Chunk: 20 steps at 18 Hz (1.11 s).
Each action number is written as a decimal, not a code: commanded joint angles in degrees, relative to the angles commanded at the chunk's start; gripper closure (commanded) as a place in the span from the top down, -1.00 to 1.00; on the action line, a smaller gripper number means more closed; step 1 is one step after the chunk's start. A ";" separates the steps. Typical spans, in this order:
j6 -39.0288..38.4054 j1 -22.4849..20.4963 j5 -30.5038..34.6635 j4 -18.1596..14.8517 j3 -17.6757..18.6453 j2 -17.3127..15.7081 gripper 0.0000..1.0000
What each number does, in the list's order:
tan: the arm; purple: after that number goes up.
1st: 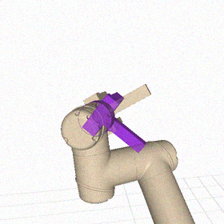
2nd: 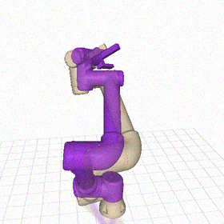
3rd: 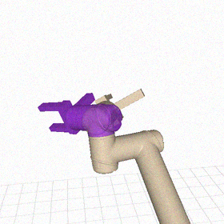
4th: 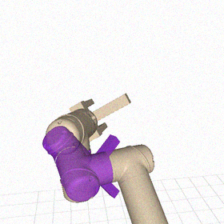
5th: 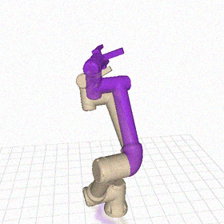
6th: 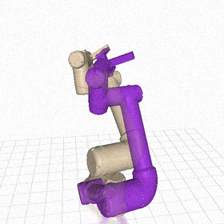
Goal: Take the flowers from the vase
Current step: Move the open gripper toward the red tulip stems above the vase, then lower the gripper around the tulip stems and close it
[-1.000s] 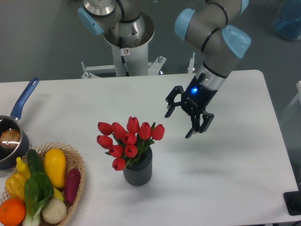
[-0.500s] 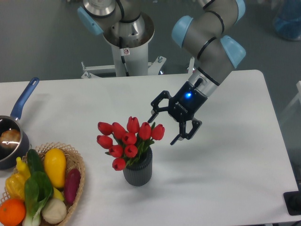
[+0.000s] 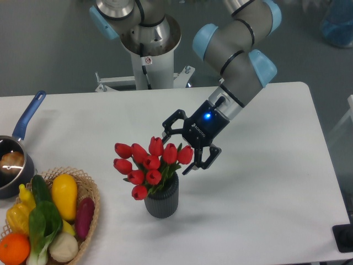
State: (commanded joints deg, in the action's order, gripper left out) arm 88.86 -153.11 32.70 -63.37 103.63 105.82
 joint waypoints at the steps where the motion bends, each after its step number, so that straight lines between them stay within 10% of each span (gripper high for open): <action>1: 0.00 0.44 0.09 0.00 -0.53 0.17 1.00; 20: 3.16 2.90 -3.76 2.64 -0.97 4.04 1.00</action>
State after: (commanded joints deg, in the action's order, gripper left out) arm 92.02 -150.21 28.93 -60.73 102.65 109.86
